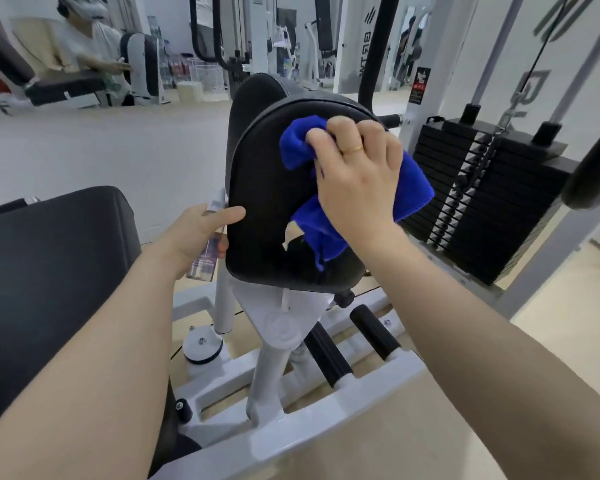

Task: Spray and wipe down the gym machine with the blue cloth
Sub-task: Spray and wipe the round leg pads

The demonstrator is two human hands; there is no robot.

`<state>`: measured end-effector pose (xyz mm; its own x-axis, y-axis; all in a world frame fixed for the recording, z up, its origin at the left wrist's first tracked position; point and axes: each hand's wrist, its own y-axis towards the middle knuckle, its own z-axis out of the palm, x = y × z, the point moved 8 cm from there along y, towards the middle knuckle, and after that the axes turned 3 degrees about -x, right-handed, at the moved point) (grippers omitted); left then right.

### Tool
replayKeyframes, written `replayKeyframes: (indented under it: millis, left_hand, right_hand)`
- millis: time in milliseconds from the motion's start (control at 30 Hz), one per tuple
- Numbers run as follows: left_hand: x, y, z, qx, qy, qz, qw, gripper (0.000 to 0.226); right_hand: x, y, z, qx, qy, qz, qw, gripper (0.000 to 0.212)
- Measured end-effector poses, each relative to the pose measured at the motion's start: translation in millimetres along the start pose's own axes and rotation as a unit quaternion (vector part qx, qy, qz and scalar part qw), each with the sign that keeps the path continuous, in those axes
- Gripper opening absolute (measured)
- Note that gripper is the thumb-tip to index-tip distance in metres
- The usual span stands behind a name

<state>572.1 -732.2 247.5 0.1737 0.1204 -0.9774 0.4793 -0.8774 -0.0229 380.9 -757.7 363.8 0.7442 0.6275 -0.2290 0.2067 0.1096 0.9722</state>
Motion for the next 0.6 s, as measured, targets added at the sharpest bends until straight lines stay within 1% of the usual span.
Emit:
replayKeyframes:
  millis: [33,67,100,200,233,267,300,367,433,467,500,533,600]
  left_hand:
    - [1,0,-1,-0.001,0.001,-0.002,1.000,0.021]
    - [1,-1,-1,-0.002,-0.002,-0.002,1.000,0.021]
    - [0,-1,-1,-0.002,-0.010,0.001,1.000,0.021]
    - [0,0,0,0.003,-0.019,0.012,1.000,0.023]
    - [1,1,0,0.006,-0.018,0.013,1.000,0.024]
    - [4,4,-1,0.008,-0.021,0.011,1.000,0.023]
    - [6,7,-1,0.013,-0.022,0.007,1.000,0.022]
    - [12,13,-4,0.021,-0.011,-0.007,1.000,0.024]
    - [15,14,-5,0.028,0.003,-0.018,0.999,0.028]
    - [15,14,-4,0.032,-0.008,-0.022,0.999,0.030]
    - [15,14,-2,0.036,-0.028,-0.022,0.999,0.031]
    - [14,14,-1,0.038,-0.044,-0.018,0.998,0.029]
    - [10,12,2,0.039,-0.053,-0.004,0.998,0.021]
  right_hand:
    - [-1,2,1,0.001,0.008,0.025,1.000,0.014]
    - [7,-5,4,0.014,0.023,0.032,0.999,0.011]
    - [22,-17,8,0.041,0.040,0.018,0.998,0.010]
    - [72,-58,15,0.113,0.079,-0.123,0.983,0.019]
    - [73,-58,16,0.124,0.084,-0.152,0.977,0.022]
    - [67,-49,15,0.114,0.082,-0.160,0.977,0.024]
    - [55,-35,13,0.091,0.066,-0.142,0.983,0.024]
    - [27,-8,7,0.041,0.023,-0.059,0.997,0.017]
    - [15,-1,4,0.015,0.013,0.030,0.999,0.013]
    - [17,-5,6,0.013,0.021,0.058,0.998,0.013]
    - [24,-13,10,0.023,0.035,0.069,0.997,0.013]
    - [36,-21,14,0.040,0.046,0.051,0.997,0.012]
    - [67,-39,17,0.080,0.062,-0.053,0.993,0.015]
